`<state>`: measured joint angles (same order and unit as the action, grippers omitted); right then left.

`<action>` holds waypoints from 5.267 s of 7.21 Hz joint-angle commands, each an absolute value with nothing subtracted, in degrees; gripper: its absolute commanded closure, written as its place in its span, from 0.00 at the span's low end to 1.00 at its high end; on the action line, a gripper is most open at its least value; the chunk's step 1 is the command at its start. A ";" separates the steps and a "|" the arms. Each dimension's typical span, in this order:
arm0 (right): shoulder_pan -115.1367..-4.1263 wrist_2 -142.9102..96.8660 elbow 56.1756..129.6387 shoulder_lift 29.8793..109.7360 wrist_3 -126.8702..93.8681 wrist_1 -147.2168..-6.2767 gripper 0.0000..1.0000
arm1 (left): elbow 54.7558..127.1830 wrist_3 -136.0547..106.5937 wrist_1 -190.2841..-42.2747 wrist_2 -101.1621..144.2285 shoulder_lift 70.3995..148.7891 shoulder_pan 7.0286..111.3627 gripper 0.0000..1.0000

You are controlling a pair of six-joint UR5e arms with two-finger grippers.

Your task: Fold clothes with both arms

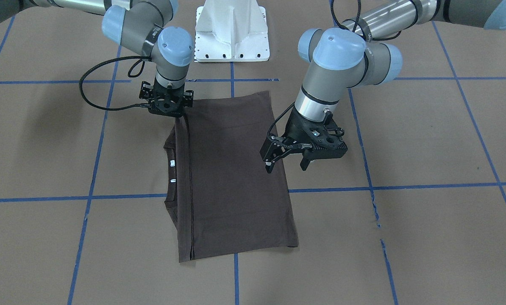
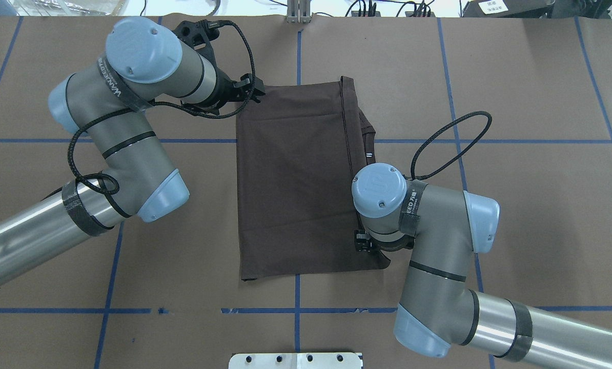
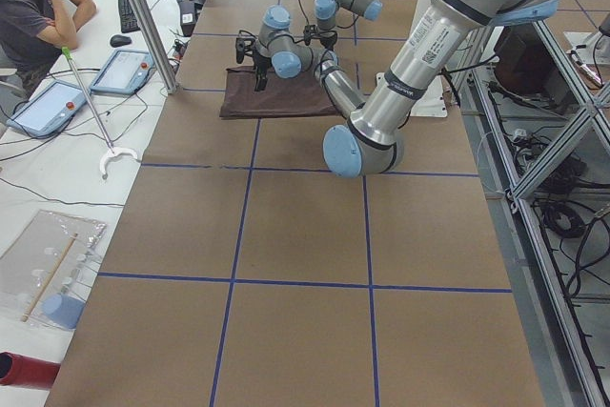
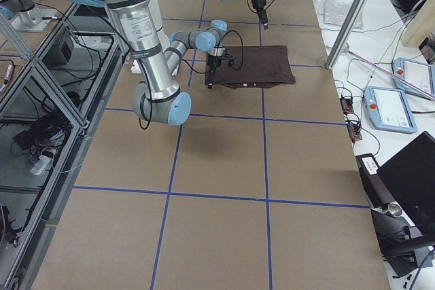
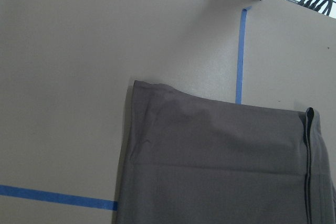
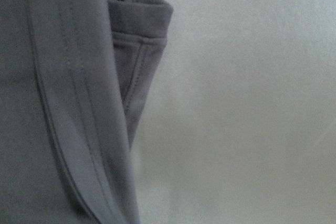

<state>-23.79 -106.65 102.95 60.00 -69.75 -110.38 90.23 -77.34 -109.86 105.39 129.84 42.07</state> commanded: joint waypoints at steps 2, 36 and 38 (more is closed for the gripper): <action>-23.99 -105.39 103.01 61.95 -68.47 -110.04 0.00 | 90.18 -77.34 -109.95 105.38 129.81 42.01 0.00; -37.97 -116.89 116.02 61.08 -68.03 -97.38 0.00 | 104.68 -117.87 -95.19 93.87 119.36 14.06 1.00; -37.97 -116.98 116.02 61.26 -68.20 -97.38 0.00 | 106.77 -113.85 -94.84 94.30 118.92 14.67 1.00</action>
